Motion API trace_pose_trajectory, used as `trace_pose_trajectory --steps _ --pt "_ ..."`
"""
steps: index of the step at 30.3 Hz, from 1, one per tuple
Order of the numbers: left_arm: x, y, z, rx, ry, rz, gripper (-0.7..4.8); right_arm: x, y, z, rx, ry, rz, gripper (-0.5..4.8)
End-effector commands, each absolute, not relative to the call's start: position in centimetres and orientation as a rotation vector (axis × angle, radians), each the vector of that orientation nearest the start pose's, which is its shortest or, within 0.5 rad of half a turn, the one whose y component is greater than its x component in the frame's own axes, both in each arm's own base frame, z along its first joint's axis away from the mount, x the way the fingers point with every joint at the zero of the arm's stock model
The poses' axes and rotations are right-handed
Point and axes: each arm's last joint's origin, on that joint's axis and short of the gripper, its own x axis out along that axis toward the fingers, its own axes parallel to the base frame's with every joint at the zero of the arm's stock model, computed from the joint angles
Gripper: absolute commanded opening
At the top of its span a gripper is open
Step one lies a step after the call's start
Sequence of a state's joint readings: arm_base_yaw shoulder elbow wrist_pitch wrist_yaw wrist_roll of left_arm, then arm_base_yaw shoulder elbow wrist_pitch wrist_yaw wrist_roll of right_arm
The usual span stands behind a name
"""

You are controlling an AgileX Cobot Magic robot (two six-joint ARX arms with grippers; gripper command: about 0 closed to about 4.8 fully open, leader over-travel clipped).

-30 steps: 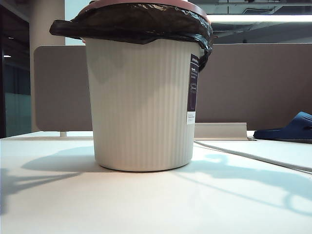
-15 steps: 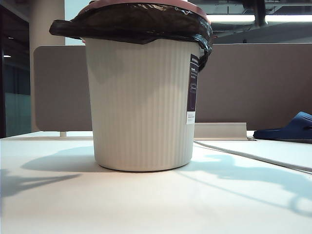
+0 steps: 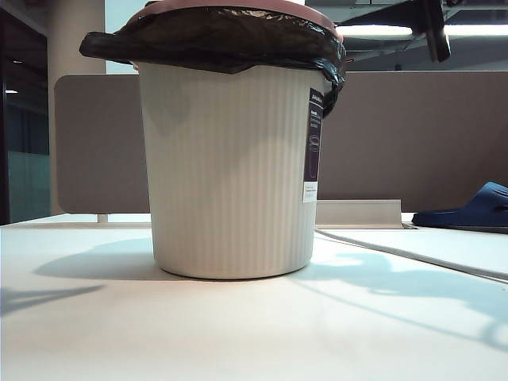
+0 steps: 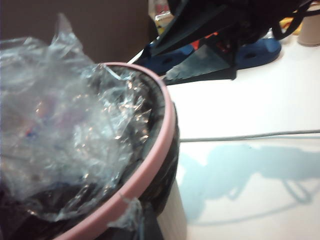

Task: Open the ring lid of the trash can, pull out the black garbage bag inside, and place it on the table.

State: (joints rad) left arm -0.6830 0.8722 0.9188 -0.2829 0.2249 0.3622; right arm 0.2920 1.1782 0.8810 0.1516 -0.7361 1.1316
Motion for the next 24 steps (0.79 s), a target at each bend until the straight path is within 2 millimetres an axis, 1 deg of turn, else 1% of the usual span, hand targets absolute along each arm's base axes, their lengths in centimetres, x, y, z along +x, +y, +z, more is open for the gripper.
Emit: trace_pose_trajectory --steps 1,5,24 --pt "13.94 -12.17 35.65 0.387 0.062 -0.933 -0.06 23.98 8.8 33.29 1.034 0.655 0.896 2.43" --pt "13.94 -12.18 35.65 0.388 0.061 -0.933 -0.06 23.67 8.43 33.65 1.033 0.638 0.893 2.43" --pt "13.85 -12.11 35.56 0.388 0.074 -0.938 -0.06 23.81 8.3 32.73 1.012 0.654 0.789 2.43"
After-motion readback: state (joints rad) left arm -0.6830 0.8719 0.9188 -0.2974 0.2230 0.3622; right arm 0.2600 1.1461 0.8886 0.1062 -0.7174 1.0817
